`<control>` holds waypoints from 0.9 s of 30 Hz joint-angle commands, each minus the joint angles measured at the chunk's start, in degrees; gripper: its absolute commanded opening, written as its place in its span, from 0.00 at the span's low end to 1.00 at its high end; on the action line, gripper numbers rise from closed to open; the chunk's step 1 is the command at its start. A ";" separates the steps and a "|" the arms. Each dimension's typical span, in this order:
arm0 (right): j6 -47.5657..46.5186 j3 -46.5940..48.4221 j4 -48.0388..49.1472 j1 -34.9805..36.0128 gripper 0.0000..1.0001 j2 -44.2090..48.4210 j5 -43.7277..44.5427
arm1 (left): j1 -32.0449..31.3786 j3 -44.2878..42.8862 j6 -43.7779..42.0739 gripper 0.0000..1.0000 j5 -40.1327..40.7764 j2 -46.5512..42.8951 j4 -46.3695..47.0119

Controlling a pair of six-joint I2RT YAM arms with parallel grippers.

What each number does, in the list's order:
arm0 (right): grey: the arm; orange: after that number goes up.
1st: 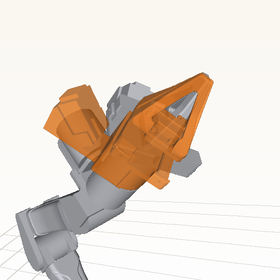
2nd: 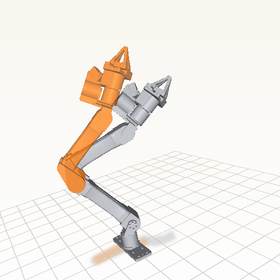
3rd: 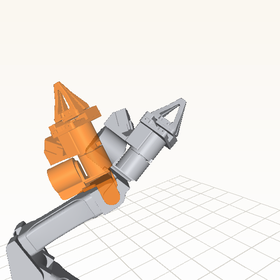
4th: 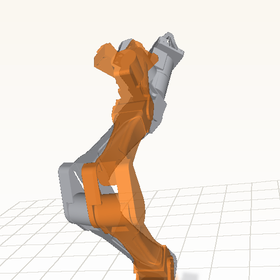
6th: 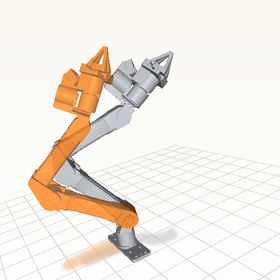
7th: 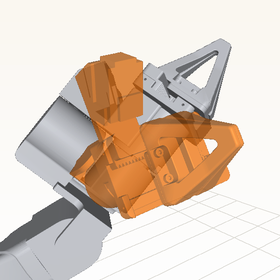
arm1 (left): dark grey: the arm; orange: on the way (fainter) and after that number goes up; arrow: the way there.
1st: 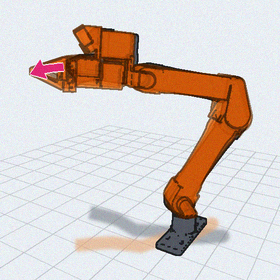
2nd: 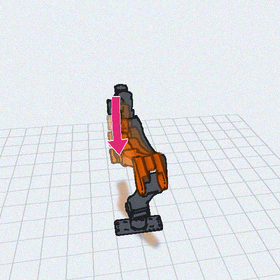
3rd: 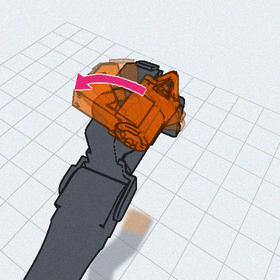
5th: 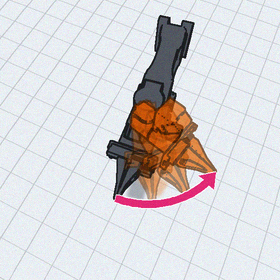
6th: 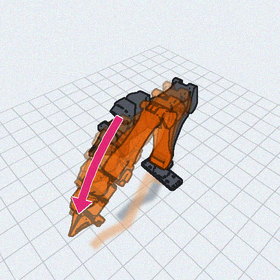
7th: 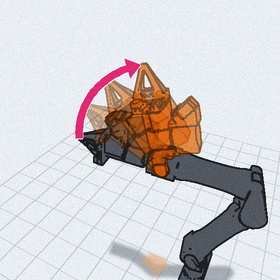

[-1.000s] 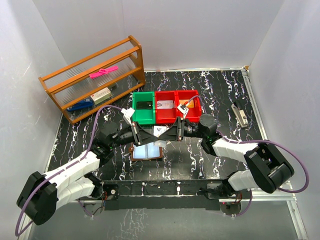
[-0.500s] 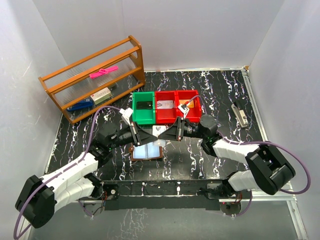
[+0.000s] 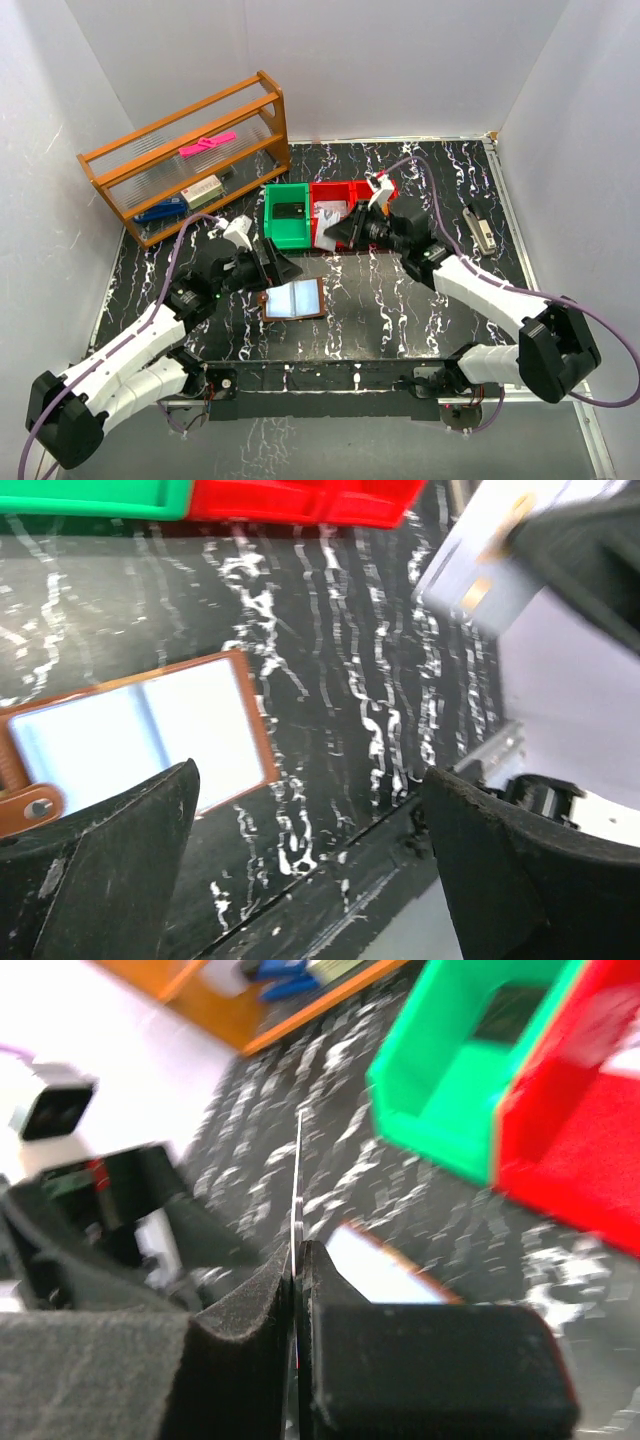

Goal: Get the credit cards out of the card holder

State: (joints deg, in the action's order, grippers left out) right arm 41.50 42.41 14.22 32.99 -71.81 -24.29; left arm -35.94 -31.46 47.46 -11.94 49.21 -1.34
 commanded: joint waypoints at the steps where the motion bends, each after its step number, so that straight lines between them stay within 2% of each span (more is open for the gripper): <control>1: -20.62 9.26 -15.96 0.77 0.00 -2.60 20.35 | 0.17 -2.53 -2.84 0.93 8.31 -0.22 -13.80; 9: -47.96 22.18 -18.91 5.74 0.00 -16.74 32.04 | 0.20 -2.62 -2.21 0.99 13.50 0.75 -21.94; 15: -58.50 29.90 -20.02 7.74 0.00 -25.57 41.33 | 0.26 -4.20 -3.37 0.99 16.03 2.49 -26.24; 20: -69.52 32.19 -18.23 7.70 0.00 -31.83 44.06 | 0.26 -4.41 -3.82 0.99 16.47 2.31 -26.78; 27: -82.35 34.75 -17.24 7.07 0.00 -36.96 41.32 | 0.26 -4.73 -4.26 0.99 16.53 2.51 -27.66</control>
State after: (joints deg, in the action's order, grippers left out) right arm -30.57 72.79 -6.02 40.56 -107.22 16.73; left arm -35.86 -34.15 44.25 3.68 51.99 -26.72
